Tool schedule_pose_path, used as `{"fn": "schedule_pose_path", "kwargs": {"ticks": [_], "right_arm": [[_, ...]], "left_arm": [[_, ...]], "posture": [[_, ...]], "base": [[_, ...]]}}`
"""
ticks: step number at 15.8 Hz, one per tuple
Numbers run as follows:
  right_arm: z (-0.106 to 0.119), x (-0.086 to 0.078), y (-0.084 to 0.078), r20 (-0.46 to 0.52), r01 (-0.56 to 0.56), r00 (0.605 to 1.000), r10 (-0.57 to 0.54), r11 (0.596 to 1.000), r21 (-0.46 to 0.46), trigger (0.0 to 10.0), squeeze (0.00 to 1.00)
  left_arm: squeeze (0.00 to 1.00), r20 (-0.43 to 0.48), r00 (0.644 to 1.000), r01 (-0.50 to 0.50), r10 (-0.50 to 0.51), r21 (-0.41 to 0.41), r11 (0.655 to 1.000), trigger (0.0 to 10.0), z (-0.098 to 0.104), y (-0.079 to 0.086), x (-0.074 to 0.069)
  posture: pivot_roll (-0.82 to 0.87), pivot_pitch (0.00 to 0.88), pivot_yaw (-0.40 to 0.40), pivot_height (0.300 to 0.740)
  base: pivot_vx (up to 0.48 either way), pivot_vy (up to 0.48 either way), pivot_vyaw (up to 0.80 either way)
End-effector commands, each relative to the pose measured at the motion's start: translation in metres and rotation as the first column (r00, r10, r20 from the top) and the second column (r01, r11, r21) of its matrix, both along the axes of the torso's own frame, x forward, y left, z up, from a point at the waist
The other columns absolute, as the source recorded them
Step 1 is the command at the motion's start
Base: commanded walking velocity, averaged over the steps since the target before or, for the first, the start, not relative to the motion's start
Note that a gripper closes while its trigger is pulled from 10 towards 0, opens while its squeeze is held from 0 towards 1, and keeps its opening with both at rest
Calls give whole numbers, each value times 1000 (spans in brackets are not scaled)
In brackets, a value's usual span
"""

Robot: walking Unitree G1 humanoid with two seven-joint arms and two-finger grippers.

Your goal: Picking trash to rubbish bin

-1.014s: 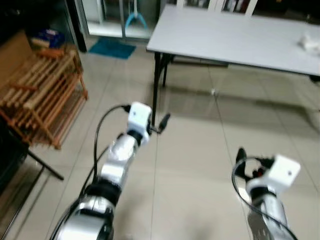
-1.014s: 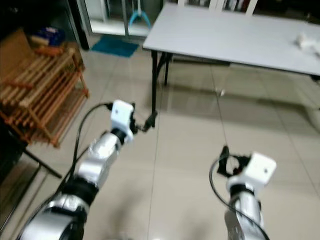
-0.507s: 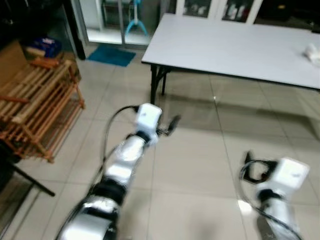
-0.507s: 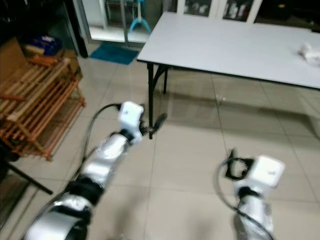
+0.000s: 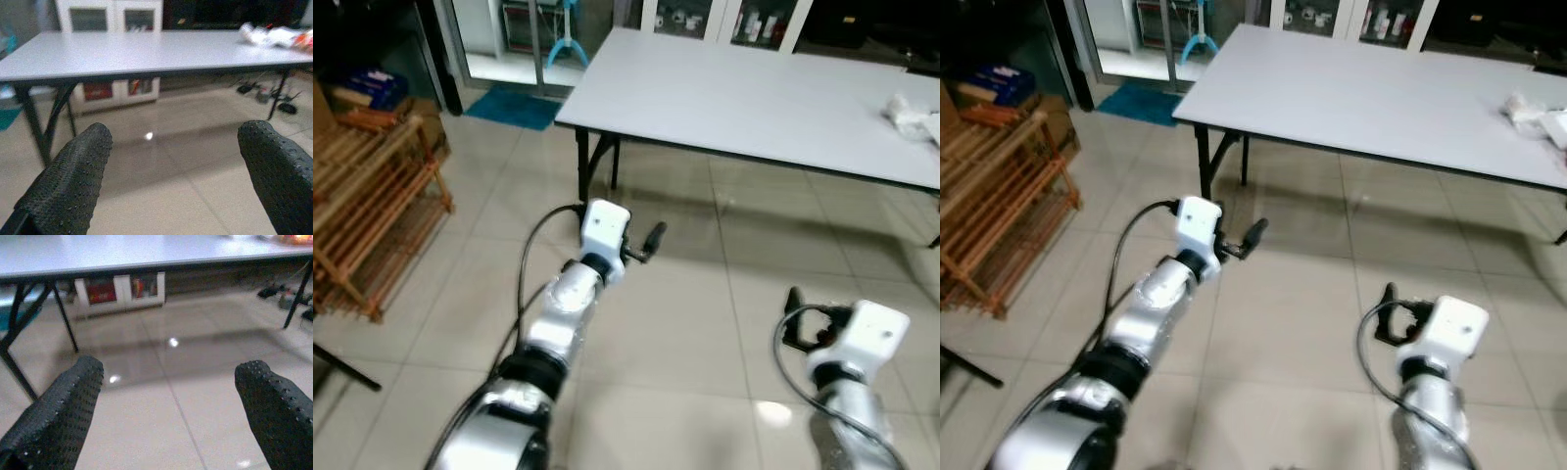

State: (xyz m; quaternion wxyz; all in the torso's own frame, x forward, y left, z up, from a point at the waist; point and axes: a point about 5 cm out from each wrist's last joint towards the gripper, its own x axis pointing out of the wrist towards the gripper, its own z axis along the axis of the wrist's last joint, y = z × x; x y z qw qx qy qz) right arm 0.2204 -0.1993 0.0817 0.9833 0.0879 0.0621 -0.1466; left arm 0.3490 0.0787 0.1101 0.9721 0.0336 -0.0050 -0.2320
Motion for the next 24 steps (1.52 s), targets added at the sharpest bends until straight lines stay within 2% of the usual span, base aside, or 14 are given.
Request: {"fn": "schedule_pose_path", "kwargs": {"ticks": [1,8,14,24], "right_arm": [[0,-2,-5,-3,20,1000,-20,1000,-21,10000,0],[0,-1,-8,14,66,998,-66,998,11,10000,0],[-1,0,-4,-8,15,1000,-15,999,-51,10000,0],[-3,-3,-1,-18,4,1000,-5,999,-53,10000,0]], "left_arm": [[0,-7,1000,-9,9,-4,1000,10000,0,-1,0],[0,-5,1000,-2,2,4,1000,10000,1,-3,2],[0,0,1000,-11,11,7,1000,10000,1,-2,2],[0,-13,1000,-4,5,23,1000,10000,-3,-2,0]], "posture": [[82,66,-38,740],[80,63,-32,740],[81,60,-34,740],[74,69,-29,740]], "base": [[0,-480,0],[0,-479,0],[0,-470,0],[0,-453,0]]}}
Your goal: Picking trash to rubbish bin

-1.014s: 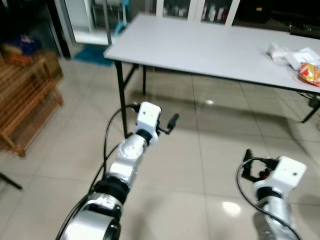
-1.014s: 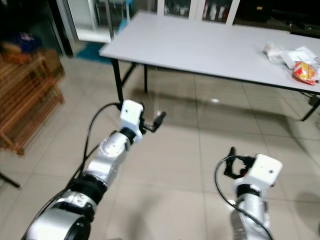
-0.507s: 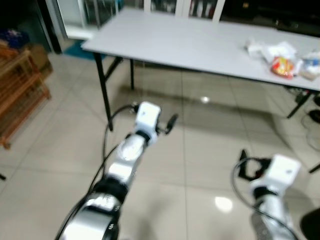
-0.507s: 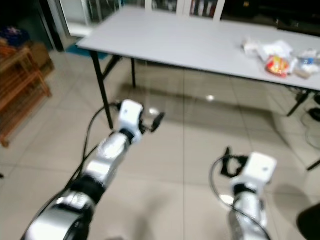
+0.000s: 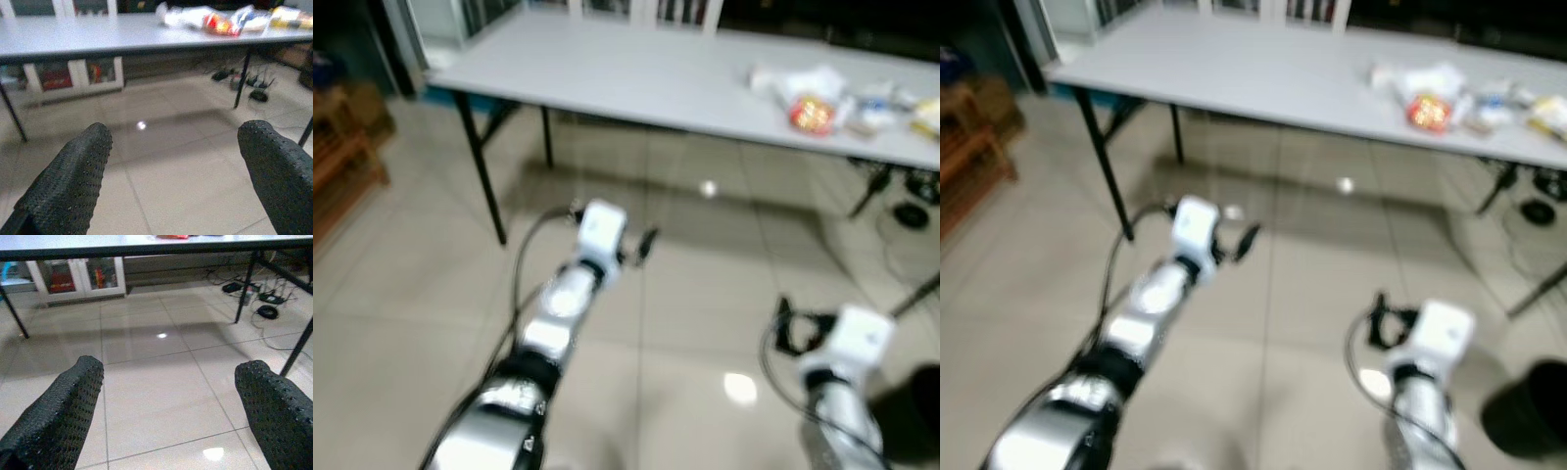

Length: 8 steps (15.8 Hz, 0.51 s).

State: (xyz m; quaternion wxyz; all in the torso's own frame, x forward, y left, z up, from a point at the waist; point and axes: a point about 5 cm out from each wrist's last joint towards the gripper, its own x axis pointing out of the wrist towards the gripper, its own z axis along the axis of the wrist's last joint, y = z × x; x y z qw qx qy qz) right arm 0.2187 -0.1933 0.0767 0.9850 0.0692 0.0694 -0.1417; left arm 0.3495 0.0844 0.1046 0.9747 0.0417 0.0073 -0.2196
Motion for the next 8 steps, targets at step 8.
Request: {"fn": "schedule_pose_path", "kwargs": {"ticks": [8], "right_arm": [[7,-1,-10,27,33,999,-32,999,-41,10000,0]], "left_arm": [[0,43,998,39,-37,-53,998,10000,12,-10,2]], "posture": [[66,66,-28,740]], "base": [[191,-45,0]]}}
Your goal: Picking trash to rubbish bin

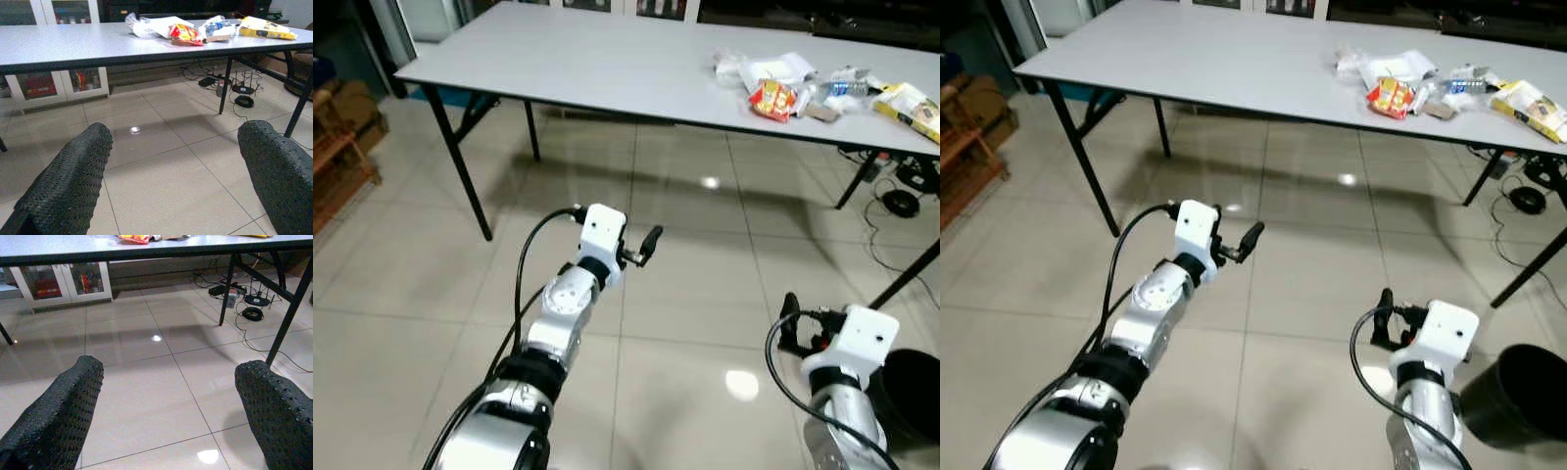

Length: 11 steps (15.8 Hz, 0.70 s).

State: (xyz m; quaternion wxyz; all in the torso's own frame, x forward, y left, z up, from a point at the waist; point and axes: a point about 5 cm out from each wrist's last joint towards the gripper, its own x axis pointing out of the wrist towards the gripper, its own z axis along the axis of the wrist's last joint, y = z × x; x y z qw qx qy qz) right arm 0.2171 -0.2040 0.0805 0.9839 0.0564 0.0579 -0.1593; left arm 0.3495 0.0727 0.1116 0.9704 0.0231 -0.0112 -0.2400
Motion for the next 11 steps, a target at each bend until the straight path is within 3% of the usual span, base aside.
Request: {"fn": "schedule_pose_path", "kwargs": {"ticks": [1,11], "right_arm": [[3,1,1,12,-3,1000,3,1000,-14,10000,0],[7,5,3,39,9,999,-7,1000,-29,10000,0]], "left_arm": [[0,18,1000,-3,3,-12,1000,10000,6,1,3],[0,38,999,17,-17,-5,1000,10000,9,0,2]], "posture": [[65,64,-27,740],[77,64,-27,740]], "base": [[461,0,0],[466,0,0]]}}
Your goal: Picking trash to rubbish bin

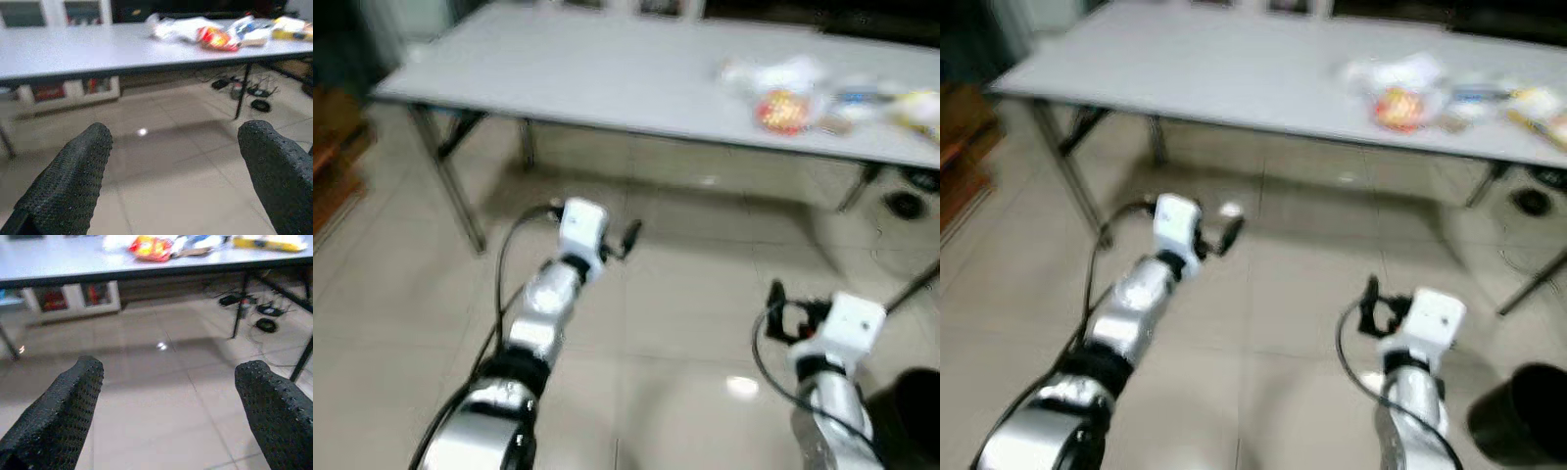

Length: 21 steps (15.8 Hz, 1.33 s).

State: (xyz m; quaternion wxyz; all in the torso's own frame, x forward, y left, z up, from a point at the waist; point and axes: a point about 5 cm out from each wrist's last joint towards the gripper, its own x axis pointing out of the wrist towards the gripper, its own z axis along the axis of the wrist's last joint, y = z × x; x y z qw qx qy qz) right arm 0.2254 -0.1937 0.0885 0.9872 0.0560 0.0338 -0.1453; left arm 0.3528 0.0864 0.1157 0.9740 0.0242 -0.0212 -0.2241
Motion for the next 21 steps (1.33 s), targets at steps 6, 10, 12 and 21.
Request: {"fn": "schedule_pose_path", "kwargs": {"ticks": [6,10,12,21], "right_arm": [[15,-4,-9,44,49,998,-46,997,-62,10000,0],[45,-8,-7,135,38,991,-22,992,-119,10000,0],[53,-11,-5,153,29,988,-8,991,-133,10000,0],[62,-1,-6,103,-114,986,131,981,-154,10000,0]], "left_arm": [[0,50,999,14,-14,0,1000,10000,14,-8,4],[0,76,996,-60,57,33,998,10000,12,22,1],[0,74,993,-95,91,53,994,10000,9,33,-2],[0,140,985,-131,103,201,971,10000,21,69,-15]], "posture": [[73,66,-25,740],[66,73,-20,740],[70,76,-24,740],[198,116,-112,740]], "base": [[459,0,0],[321,0,0],[0,0,0],[0,0,0]]}}
